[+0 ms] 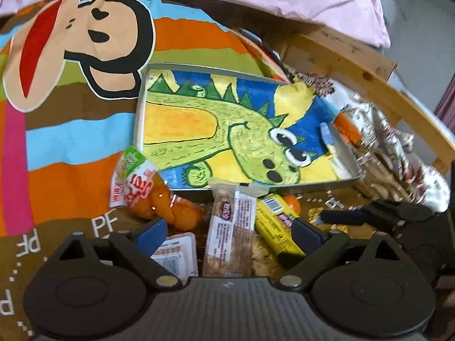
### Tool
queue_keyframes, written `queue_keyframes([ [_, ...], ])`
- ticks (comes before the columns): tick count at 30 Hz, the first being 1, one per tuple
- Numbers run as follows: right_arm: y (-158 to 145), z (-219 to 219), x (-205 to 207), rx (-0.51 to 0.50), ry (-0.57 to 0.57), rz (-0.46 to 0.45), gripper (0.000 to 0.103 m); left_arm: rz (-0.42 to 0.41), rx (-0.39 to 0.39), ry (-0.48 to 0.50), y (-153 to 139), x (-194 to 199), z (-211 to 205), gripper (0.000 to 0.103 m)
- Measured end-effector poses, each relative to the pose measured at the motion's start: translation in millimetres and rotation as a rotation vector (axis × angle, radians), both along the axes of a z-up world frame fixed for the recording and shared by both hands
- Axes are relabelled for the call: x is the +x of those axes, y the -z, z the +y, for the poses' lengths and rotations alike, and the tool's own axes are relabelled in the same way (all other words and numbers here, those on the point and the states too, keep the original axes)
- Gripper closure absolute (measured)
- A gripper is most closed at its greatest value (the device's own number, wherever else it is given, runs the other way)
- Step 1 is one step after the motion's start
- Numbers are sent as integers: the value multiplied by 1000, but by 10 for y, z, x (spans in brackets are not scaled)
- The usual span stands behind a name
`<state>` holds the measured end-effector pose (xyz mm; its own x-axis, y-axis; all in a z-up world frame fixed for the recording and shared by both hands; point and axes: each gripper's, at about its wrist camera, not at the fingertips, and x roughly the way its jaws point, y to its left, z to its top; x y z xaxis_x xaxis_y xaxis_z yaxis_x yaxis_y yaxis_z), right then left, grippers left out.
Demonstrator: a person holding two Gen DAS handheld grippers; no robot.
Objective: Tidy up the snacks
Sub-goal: 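Move the left tool toward the granola bar while the right tool approaches the yellow biscuit pack, then grasp the brown-labelled granola bar with the left tool while the right tool grasps the yellow biscuit pack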
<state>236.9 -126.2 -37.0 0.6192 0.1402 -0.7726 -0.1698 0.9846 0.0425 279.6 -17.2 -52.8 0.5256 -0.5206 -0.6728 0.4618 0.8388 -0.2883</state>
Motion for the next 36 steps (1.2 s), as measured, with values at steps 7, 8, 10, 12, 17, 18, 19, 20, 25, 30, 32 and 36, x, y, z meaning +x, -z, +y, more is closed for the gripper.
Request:
queue_keyframes([
  [7,47,1,29,4,13,7,30,16,-76,47,34,47,-22,11],
  [8,52,-16,38,19,23,17,32,15,-62,56,39,48,-48,12],
  [10,56,-69,50,66,49,42,38,24,-38,75,66,44,-85,19],
  [12,47,-95,44,81,63,51,47,44,-23,71,104,52,-85,24],
  [17,-12,-105,-17,53,77,64,53,92,-17,39,155,97,-28,43],
  [18,-22,-113,-30,54,81,70,53,94,-21,38,146,96,-16,46],
  [19,-29,-126,-45,58,83,74,53,97,-22,38,136,90,-11,48],
  [20,-30,-136,-53,62,83,75,53,97,-16,37,127,82,-15,48],
  [25,-10,-136,-40,49,70,64,50,77,63,61,137,27,-126,50],
  [30,14,-122,-4,36,57,52,44,120,96,68,240,58,-150,50],
  [32,26,-127,13,34,55,46,41,133,85,61,251,70,-126,50],
  [36,47,-146,35,39,57,45,37,142,92,46,220,78,-107,60],
])
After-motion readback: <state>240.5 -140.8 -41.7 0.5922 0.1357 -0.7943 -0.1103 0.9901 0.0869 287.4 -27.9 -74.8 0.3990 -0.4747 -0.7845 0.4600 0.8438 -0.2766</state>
